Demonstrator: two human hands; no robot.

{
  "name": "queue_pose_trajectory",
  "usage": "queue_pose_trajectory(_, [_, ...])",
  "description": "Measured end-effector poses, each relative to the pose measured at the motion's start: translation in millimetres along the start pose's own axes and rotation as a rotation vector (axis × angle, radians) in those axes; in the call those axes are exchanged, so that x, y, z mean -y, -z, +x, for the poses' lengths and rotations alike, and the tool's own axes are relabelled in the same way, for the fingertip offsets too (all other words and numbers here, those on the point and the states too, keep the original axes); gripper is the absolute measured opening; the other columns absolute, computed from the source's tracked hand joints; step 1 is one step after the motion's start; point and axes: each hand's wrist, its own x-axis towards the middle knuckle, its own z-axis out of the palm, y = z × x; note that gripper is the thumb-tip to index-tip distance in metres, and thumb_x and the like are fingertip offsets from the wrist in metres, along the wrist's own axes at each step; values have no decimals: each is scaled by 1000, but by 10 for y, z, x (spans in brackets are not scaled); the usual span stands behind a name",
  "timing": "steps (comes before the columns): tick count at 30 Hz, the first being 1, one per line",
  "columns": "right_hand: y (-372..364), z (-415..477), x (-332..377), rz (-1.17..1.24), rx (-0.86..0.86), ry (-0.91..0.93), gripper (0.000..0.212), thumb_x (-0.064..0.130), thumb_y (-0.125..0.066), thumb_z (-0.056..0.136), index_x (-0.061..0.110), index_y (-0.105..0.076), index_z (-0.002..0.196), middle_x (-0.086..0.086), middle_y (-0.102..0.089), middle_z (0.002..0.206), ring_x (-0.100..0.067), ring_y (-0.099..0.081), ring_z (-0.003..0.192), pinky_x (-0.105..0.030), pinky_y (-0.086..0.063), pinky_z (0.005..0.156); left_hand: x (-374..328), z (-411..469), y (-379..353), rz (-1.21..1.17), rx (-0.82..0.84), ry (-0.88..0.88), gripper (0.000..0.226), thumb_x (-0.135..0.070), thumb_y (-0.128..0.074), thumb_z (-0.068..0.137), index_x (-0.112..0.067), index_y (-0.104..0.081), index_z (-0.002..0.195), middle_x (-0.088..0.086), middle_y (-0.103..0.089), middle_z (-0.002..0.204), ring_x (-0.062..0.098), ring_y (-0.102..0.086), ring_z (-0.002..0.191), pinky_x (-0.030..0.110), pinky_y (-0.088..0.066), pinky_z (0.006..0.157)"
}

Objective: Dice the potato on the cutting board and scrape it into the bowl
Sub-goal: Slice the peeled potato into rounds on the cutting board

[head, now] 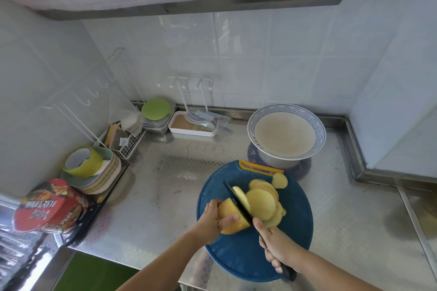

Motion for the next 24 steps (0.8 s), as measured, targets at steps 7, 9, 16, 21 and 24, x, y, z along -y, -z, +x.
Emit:
queue_pose_trajectory(7, [224,-107,-47,266,128,-90,64,75,-37,89,17,-42,63,-1,-30,54,-13,-25,44,-23,-26,43,-13,-93,-47,-255,-86,61,85,-73,-65,68,-19,-43,130,-1,-56,118,12,-57,104,19,-52,76])
queue_pose_trajectory(9, [259,-149,-54,261,138,-90,64,75,-37,89,17,-42,62,-1,-31,54,-13,-25,44,-23,-26,43,-4,-76,-84,-245,-129,79,75,-64,-60,77,-16,-42,132,0,-55,120,12,-56,105,18,-49,77])
queue_pose_trajectory(16, [322,-268,-53,220,105,-73,63,73,-36,91,15,-40,66,-1,-33,53,-11,-27,42,-23,-27,43,-11,-34,-59,-205,-211,102,85,-68,-54,68,-10,-45,130,3,-56,121,16,-56,106,29,-47,88])
queue_pose_trajectory(21, [400,-358,-51,398,227,-114,62,74,-41,85,16,-42,61,0,-26,55,-10,-22,41,-22,-24,40,-24,-61,-12,-234,-157,48,81,-61,-56,70,-10,-46,131,1,-58,117,13,-57,103,25,-47,87])
queue_pose_trajectory(24, [508,-386,-63,541,335,-124,60,72,-42,83,16,-41,61,3,-20,54,-7,-17,38,-19,-21,35,-47,-82,-31,-244,-131,56,81,-62,-53,72,-13,-41,135,1,-55,120,14,-56,107,27,-47,92])
